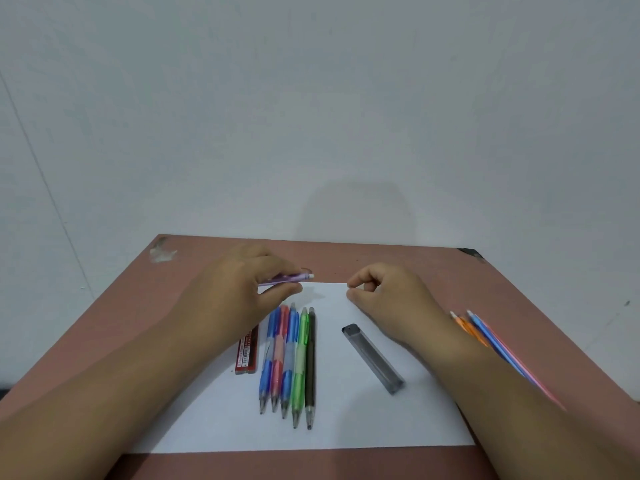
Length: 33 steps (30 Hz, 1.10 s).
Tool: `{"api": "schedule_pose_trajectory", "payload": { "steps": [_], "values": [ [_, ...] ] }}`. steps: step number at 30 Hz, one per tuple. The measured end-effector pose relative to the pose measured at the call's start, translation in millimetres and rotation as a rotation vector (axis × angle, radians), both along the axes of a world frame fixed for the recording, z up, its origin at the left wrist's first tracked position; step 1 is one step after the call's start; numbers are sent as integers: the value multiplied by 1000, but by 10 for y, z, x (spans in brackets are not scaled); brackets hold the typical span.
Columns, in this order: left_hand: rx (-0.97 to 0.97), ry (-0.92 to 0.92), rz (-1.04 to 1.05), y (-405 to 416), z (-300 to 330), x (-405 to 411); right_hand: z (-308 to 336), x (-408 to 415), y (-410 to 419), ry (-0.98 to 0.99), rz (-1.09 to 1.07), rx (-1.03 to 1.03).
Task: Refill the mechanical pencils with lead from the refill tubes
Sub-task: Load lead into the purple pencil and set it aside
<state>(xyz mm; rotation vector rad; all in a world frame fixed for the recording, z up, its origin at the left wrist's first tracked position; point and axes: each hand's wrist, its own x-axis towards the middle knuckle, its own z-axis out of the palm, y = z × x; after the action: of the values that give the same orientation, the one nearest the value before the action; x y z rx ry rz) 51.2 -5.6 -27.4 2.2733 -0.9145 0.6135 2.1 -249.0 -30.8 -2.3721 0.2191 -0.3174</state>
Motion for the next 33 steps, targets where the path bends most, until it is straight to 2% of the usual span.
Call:
{"api": "schedule_pose_trajectory", "payload": {
  "steps": [11,15,18,20,33],
  "values": [
    [-16,35,-29,-1,-1,-1,43,-51,22,54,6,78],
    [-14,42,-28,7,3,-2,114,-122,66,-122,13,109],
    [-13,25,-44,6,9,-6,186,-185,170,-347,142,-63],
    [-9,12,-55,6,22,-15,193,-207,253,-418,227,-125],
    [-4,-27,-87,-31,39,-52,182,-210,315,-447,294,-86]
  ]
}}
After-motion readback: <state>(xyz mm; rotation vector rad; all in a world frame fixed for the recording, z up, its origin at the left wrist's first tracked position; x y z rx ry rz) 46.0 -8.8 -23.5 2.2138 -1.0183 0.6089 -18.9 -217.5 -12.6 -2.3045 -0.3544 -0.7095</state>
